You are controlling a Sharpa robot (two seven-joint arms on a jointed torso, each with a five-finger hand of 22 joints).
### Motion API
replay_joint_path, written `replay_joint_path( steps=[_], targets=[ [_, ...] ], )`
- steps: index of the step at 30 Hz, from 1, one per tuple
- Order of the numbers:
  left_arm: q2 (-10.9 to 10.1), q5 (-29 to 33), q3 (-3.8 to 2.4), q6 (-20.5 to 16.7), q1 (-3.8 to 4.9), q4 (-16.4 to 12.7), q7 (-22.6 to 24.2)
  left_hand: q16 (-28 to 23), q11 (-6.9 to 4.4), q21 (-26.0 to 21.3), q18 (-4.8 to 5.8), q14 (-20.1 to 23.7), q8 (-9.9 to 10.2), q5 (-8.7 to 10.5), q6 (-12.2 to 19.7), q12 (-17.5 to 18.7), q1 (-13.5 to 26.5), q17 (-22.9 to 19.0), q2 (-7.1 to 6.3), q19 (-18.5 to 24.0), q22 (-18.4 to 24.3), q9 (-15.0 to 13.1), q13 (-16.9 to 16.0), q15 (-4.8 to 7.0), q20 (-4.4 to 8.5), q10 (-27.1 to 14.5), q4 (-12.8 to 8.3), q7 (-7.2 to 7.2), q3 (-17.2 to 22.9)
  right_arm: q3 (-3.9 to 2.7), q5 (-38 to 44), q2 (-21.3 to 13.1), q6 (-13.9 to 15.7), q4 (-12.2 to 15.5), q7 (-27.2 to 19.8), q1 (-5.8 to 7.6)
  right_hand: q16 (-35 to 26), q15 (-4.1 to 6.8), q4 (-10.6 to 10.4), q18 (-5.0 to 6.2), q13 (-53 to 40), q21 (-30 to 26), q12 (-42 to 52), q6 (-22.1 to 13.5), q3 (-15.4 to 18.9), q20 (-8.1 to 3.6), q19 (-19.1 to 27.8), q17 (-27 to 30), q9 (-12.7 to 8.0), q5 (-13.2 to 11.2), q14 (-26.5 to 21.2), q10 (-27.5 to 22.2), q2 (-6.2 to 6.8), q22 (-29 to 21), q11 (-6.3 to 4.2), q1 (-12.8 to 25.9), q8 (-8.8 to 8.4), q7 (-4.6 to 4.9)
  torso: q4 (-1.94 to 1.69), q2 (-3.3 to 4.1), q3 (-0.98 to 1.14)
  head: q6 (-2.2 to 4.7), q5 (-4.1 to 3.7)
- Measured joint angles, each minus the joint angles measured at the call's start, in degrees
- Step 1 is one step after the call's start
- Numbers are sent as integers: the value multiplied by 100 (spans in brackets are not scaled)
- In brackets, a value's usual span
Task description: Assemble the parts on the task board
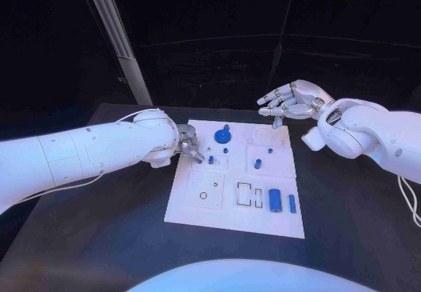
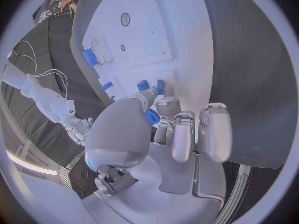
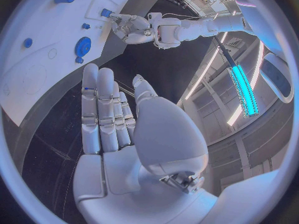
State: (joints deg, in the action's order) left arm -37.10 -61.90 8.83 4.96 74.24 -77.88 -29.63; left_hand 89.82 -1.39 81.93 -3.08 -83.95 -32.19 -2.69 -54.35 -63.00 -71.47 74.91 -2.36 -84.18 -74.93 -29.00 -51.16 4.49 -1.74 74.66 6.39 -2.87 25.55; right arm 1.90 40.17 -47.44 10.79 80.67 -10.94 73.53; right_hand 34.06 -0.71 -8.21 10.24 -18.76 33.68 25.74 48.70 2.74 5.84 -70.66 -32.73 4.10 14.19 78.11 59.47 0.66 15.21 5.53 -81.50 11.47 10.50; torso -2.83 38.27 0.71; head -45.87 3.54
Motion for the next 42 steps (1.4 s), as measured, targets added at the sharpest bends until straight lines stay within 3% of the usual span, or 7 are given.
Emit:
replay_joint_path(
  steps=[5,13,15,21,27,42],
  targets=[
    [4,-5,24,-1,6,5,-2,0,7,0,0,0,0,0,1,0,0,0,0,0,0,-24,0,0,0,7,0,-1,0,0,0,1,-2,11,-1,0,0,0,0,0,-1,0,0,0,0,0,0,0,0,0,0,0,0,0,0,0,0,0,0,0,7,6,4],
    [4,-9,37,3,13,3,-4,0,-7,13,0,0,-28,2,-3,0,12,0,2,0,0,-21,-15,0,0,23,25,2,24,0,0,-3,-5,25,-1,0,0,0,0,0,-1,0,0,0,0,0,0,1,0,0,0,0,0,0,0,0,0,0,1,1,1,2,0],
    [4,-10,38,7,13,3,-4,0,-24,27,0,0,-73,2,-5,0,65,0,-49,0,0,-24,-15,0,0,41,17,4,32,0,0,-4,-6,27,-1,0,0,0,0,0,-1,0,0,0,0,0,0,0,0,0,0,0,0,-3,0,0,0,0,1,1,1,2,0],
    [25,-12,43,31,13,46,-4,0,-33,27,0,0,-118,-21,-56,0,401,0,-287,0,0,-61,-2,0,0,52,-277,53,420,0,0,-6,-8,34,-1,0,0,0,0,0,-1,0,0,0,0,0,0,1,0,0,0,0,0,-4,0,0,0,0,5,1,1,6,-4],
    [72,-12,47,50,13,128,-4,0,-54,48,0,-21,-135,-46,-105,0,581,0,-375,20,0,-44,15,21,20,73,-226,102,433,0,0,-7,-9,35,-1,0,0,0,0,0,6,0,0,0,0,0,0,1,0,0,0,0,0,-4,0,0,0,0,7,3,-3,-1,-20],
    [210,-7,54,90,7,311,-18,0,-65,54,1,0,-206,-47,-167,-25,805,0,-434,20,0,-47,-4,43,21,83,-105,124,375,0,0,-2,-23,40,3,0,0,0,0,0,7,0,0,0,0,0,0,1,0,0,0,0,0,-3,0,0,0,0,7,5,-3,-12,-33]
  ],
)
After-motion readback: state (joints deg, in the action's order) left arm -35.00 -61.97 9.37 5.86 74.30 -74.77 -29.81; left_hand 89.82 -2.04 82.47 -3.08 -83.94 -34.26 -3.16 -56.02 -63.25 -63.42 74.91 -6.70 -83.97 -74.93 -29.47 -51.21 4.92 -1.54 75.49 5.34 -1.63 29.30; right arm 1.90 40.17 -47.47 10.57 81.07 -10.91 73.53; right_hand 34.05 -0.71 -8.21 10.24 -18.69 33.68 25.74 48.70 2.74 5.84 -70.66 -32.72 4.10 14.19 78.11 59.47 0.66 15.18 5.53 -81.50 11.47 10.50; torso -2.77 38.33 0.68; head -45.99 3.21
